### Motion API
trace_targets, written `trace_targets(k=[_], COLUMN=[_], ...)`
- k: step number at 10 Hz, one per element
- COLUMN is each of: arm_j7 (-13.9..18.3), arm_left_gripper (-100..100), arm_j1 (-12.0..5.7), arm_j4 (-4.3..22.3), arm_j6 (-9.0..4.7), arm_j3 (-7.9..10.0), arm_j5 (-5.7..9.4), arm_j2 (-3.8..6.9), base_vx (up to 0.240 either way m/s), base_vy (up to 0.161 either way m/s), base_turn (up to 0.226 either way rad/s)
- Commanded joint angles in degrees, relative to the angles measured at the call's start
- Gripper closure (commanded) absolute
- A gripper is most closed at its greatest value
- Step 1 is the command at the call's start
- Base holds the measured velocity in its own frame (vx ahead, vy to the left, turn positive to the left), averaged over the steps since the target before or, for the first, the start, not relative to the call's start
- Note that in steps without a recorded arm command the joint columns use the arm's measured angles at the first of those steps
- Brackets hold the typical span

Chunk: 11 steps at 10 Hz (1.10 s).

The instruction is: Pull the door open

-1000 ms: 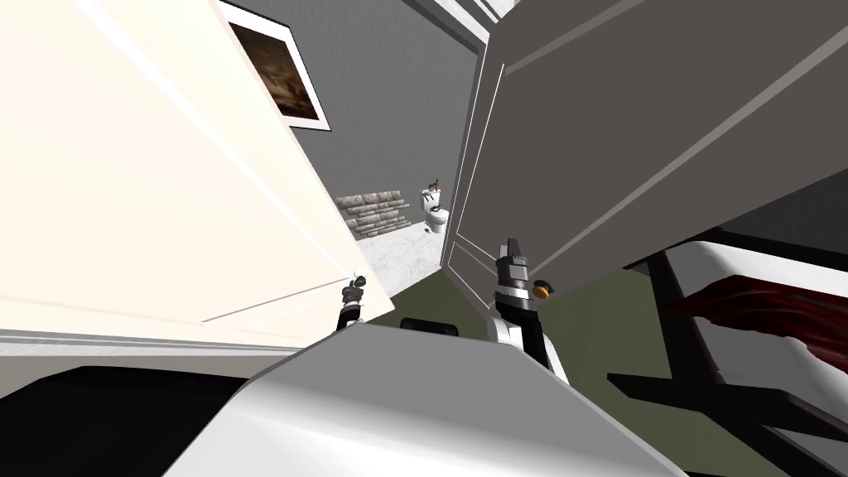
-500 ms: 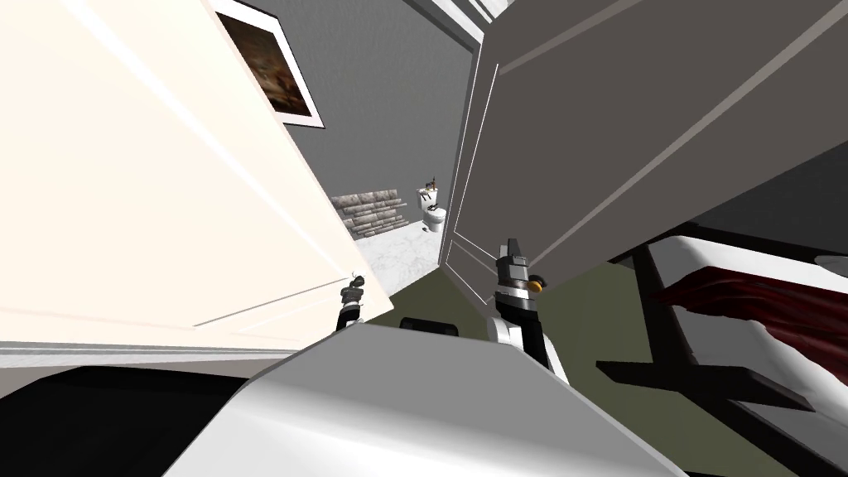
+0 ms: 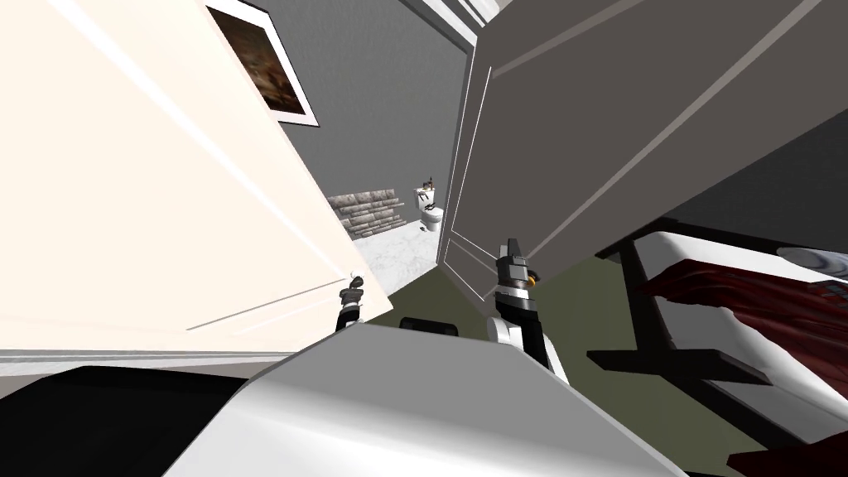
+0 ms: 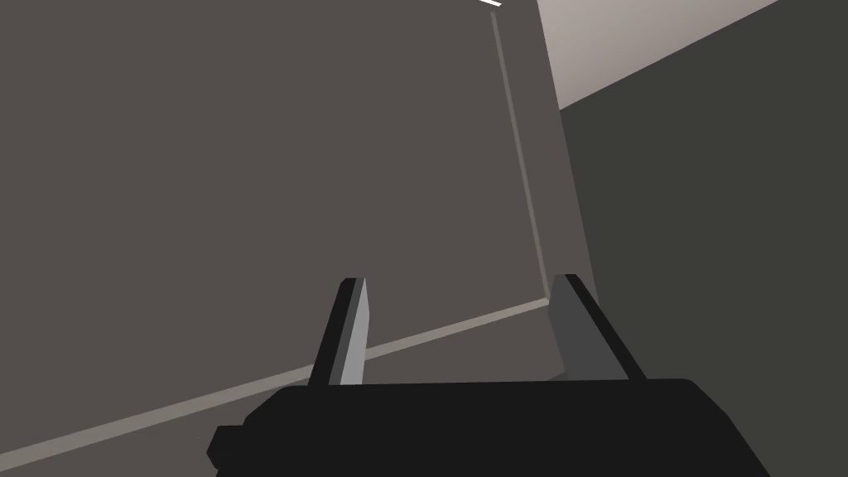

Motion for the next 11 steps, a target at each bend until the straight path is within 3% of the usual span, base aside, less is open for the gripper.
trace_targets(k=[1,5,6,11], arm_j7=[2.9,5.8,7.6,12.8], arm_left_gripper=[100,100,-100,-100], arm_j1=[-0.92,-0.96,-0.43,-0.45], arm_j4=[-1.0,-0.9,-0.3,-2.6], arm_j6=[-0.57,-0.60,0.13,0.04], arm_j3=[-0.67,-0.95,-1.28,-2.63], arm_j5=[1.13,1.94,3.18,5.96], arm_j2=[0.09,0.24,-0.68,-2.71], base_vx=[-0.060,-0.029,-0.080,-0.106], base_vy=[-0.006,-0.004,0.040,-0.014], base_turn=[-0.119,-0.026,0.018,-0.034])
